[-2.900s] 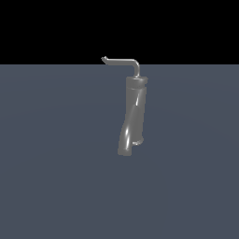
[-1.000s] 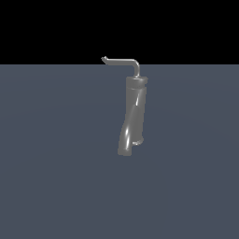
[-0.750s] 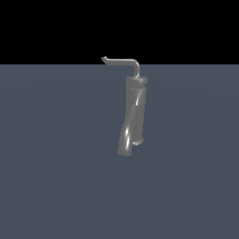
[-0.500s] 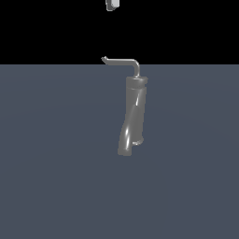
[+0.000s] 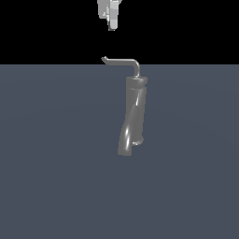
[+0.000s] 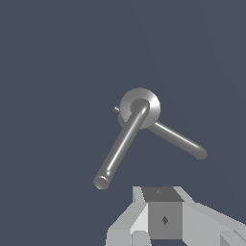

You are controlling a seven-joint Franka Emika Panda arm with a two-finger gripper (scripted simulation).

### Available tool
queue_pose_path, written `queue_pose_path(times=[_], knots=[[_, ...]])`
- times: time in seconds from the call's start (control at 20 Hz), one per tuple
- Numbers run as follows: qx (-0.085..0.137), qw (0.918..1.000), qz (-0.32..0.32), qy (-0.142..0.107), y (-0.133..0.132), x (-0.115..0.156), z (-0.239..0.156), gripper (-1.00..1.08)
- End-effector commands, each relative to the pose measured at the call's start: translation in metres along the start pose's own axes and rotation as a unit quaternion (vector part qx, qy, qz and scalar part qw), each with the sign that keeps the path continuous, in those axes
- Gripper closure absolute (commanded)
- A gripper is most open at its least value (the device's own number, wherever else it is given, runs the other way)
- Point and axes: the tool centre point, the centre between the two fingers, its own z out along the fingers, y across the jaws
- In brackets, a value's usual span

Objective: Turn on the faucet by rotating a designated handle.

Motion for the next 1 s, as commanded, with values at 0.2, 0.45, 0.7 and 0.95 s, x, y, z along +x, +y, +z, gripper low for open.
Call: queue_pose_path(times=[0.2,0.45,0.7,0.95], knots=[[0.002,0.9966,0.082,-0.004,-0.026,0.005,0.022,1.08],[0.004,0.9895,0.144,-0.008,-0.044,0.009,0.041,1.08],[0.004,0.9805,0.196,-0.011,-0.059,0.012,0.057,1.08],[0.005,0.9725,0.232,-0.014,-0.069,0.013,0.069,1.08]])
